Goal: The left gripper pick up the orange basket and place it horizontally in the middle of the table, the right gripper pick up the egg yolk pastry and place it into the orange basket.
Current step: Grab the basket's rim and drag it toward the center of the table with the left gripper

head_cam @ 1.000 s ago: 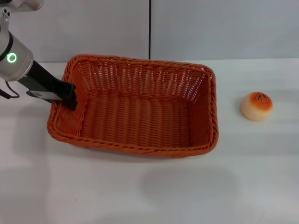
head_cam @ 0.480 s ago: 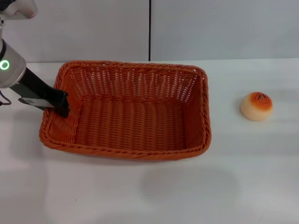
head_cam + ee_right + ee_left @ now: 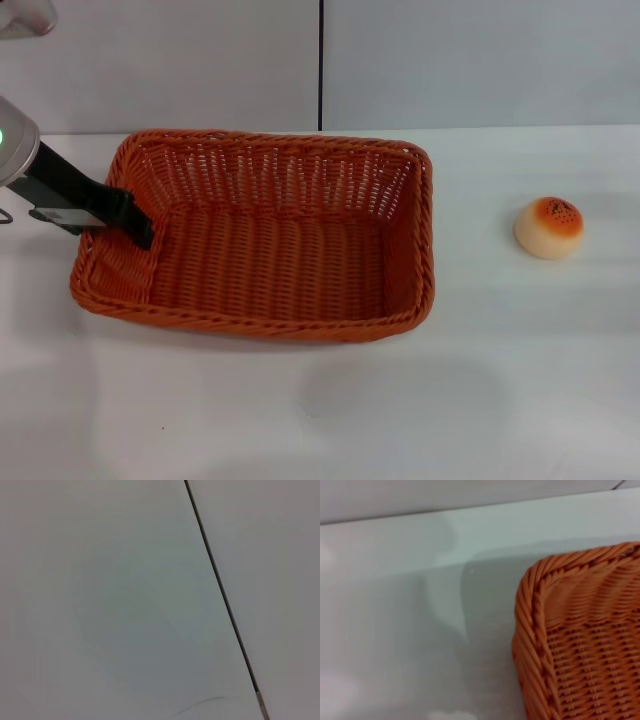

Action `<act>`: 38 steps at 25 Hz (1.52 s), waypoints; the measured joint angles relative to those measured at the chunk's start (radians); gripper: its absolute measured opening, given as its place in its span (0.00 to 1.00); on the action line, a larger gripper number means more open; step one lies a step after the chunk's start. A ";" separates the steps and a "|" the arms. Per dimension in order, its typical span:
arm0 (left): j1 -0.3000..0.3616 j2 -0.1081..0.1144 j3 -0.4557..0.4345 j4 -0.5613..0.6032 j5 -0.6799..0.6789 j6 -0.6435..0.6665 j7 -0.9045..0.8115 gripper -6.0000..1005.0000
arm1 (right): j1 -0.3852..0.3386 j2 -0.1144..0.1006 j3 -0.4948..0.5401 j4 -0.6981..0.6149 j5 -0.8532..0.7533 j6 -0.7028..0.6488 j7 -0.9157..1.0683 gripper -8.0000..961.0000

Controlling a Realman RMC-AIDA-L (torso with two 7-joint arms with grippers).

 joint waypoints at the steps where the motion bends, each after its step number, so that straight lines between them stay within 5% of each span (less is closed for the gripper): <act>1: 0.000 0.000 0.000 0.000 0.000 0.000 0.000 0.33 | 0.000 0.000 0.000 0.001 0.000 0.000 0.000 0.60; 12: 0.045 0.002 0.000 0.059 -0.002 0.000 0.011 0.77 | 0.008 0.000 0.000 0.002 0.012 0.009 0.000 0.60; 15: 0.048 0.004 -0.002 0.091 -0.004 0.000 0.021 0.81 | 0.010 0.000 0.000 0.002 0.018 0.013 0.000 0.60; 23: 0.069 -0.001 -0.027 0.158 -0.038 0.007 0.072 0.81 | 0.012 0.000 -0.004 0.011 0.032 0.038 0.019 0.60; 30: 0.100 0.002 -0.138 0.180 -0.133 0.012 0.175 0.81 | 0.005 0.001 -0.005 0.012 0.032 0.054 0.062 0.60; 38: 0.180 0.006 -0.219 0.208 -0.328 -0.034 0.347 0.81 | -0.015 0.000 -0.016 0.006 0.022 0.080 0.157 0.60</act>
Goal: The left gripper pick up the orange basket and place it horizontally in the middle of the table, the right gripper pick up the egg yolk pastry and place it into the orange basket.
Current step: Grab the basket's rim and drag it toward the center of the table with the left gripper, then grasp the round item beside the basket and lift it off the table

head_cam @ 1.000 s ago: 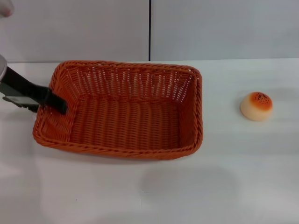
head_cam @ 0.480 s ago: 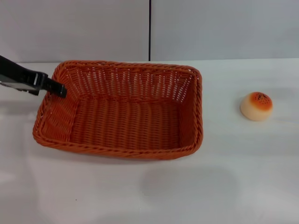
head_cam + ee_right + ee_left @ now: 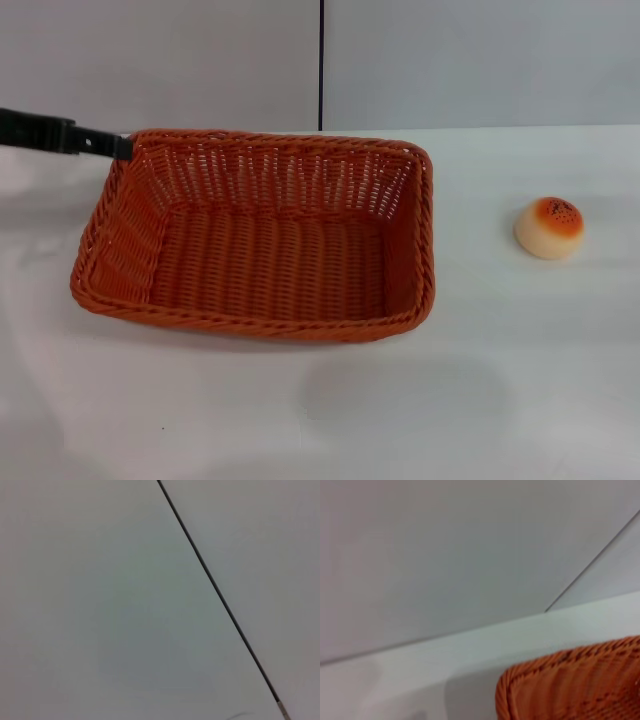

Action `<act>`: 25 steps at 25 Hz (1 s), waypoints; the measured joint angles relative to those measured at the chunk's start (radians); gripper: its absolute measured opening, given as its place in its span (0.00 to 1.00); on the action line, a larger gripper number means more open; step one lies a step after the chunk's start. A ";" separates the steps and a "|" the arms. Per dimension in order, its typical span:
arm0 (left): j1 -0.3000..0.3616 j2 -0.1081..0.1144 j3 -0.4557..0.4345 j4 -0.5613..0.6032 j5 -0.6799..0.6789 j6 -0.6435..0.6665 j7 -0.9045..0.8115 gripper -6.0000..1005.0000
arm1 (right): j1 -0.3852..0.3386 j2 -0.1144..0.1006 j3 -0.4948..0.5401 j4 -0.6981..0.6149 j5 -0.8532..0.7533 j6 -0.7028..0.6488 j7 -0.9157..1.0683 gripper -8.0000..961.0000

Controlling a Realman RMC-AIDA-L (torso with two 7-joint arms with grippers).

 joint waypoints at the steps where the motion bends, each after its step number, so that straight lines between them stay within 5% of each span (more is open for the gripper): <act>1: 0.007 0.004 -0.002 0.006 -0.021 -0.008 0.015 0.81 | -0.007 0.000 0.000 -0.001 0.000 0.009 0.002 0.60; 9: 0.092 -0.009 -0.135 0.075 -0.295 -0.066 0.250 0.81 | -0.078 -0.001 -0.007 -0.153 -0.200 0.089 0.213 0.60; 16: 0.214 0.007 -0.165 -0.194 -0.757 -0.155 0.613 0.81 | -0.123 0.000 0.011 -0.386 -0.461 0.191 0.595 0.60; 20: 0.231 -0.001 -0.167 -0.253 -0.799 -0.168 0.740 0.81 | -0.125 -0.019 0.103 -0.471 -0.589 0.350 0.854 0.60; 25: 0.238 -0.007 -0.169 -0.340 -0.802 -0.177 0.868 0.81 | -0.118 -0.040 0.157 -0.501 -0.653 0.382 1.061 0.60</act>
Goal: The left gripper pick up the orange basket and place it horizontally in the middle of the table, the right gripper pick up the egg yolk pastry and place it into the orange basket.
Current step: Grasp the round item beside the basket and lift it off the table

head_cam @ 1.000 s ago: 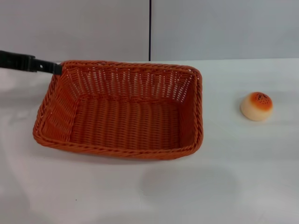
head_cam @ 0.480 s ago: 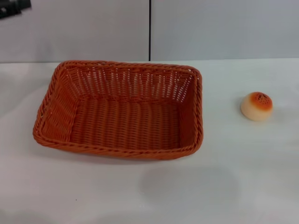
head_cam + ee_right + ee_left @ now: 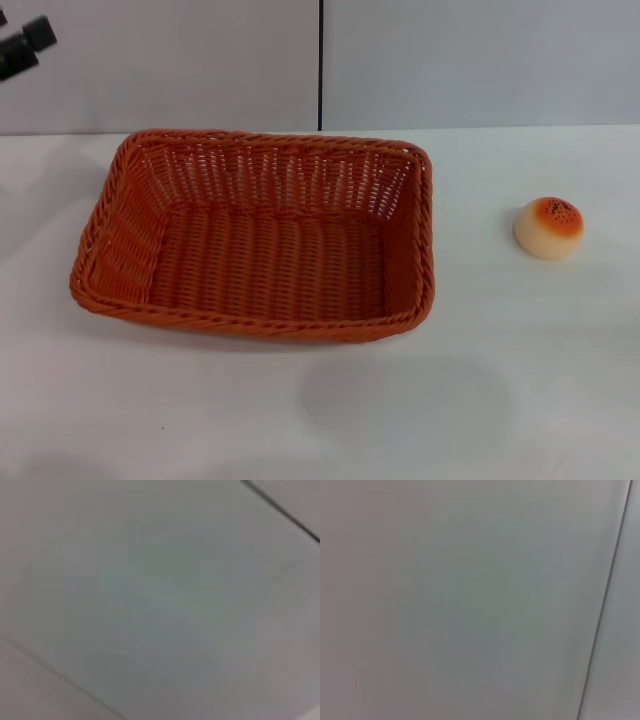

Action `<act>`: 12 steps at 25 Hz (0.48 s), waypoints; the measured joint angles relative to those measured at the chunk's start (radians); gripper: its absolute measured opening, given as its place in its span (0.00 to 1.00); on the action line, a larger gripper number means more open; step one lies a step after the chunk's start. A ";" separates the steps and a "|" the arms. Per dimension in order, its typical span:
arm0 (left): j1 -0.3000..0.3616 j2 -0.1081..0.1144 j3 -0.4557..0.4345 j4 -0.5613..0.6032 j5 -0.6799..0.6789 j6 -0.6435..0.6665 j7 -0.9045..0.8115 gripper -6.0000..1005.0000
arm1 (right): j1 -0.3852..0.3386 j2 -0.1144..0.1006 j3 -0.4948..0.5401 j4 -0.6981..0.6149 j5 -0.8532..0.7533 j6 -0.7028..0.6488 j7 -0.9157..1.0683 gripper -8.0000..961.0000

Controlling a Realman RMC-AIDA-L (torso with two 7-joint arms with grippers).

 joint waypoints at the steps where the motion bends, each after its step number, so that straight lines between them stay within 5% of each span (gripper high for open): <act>1: 0.000 0.001 -0.004 -0.019 -0.001 -0.001 0.022 0.81 | 0.001 -0.002 0.010 -0.022 -0.038 0.001 0.056 0.60; 5: 0.006 0.001 -0.019 -0.051 -0.007 -0.001 0.090 0.81 | 0.017 -0.012 0.007 -0.070 -0.164 0.008 0.063 0.60; 12: 0.012 0.003 -0.043 -0.113 -0.023 -0.004 0.158 0.81 | 0.117 -0.069 0.025 -0.224 -0.546 0.045 -0.002 0.60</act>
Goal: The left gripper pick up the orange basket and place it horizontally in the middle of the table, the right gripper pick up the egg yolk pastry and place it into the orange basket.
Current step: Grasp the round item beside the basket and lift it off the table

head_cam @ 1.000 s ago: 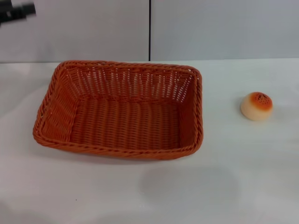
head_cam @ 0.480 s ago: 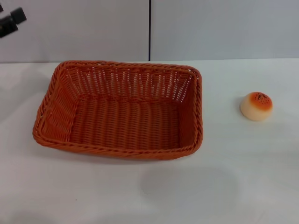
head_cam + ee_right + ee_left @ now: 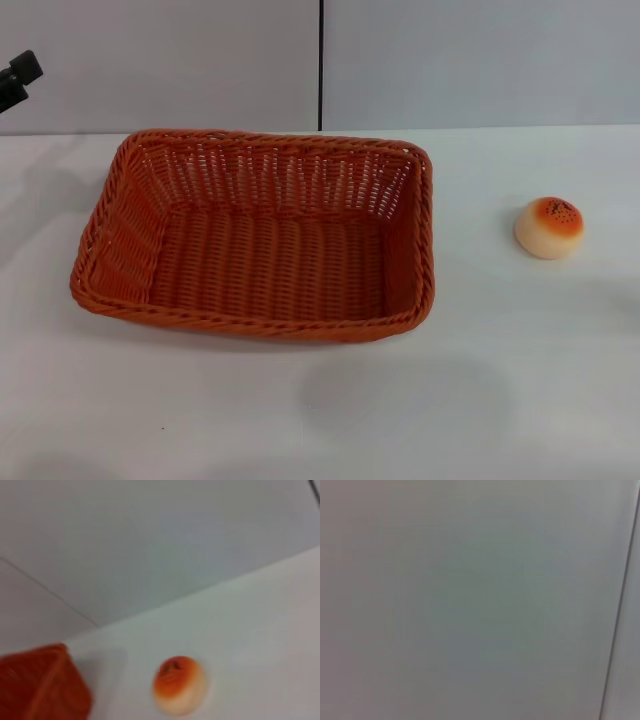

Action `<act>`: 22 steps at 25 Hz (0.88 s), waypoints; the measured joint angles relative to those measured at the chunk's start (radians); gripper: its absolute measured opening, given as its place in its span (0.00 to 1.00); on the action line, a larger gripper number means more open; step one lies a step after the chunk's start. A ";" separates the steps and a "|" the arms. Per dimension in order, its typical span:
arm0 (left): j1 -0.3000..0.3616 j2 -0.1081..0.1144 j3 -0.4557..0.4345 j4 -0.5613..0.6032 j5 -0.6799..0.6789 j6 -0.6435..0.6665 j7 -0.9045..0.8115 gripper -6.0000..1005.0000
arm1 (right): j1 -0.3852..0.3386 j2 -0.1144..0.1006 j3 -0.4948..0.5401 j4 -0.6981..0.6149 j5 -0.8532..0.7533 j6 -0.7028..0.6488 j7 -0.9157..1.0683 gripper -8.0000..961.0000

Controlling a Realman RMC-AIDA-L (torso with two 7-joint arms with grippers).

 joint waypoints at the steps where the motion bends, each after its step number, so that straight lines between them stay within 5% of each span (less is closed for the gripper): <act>1: 0.000 0.005 -0.027 -0.051 -0.005 -0.002 0.051 0.81 | 0.016 -0.006 0.005 -0.027 -0.027 0.009 0.003 0.60; 8: 0.027 -0.003 -0.031 -0.070 -0.008 0.007 0.085 0.81 | 0.140 -0.048 -0.016 -0.073 -0.187 0.049 0.054 0.60; 22: 0.061 -0.005 -0.031 -0.195 -0.008 0.014 0.235 0.81 | 0.288 -0.057 -0.231 0.118 -0.193 -0.075 0.169 0.60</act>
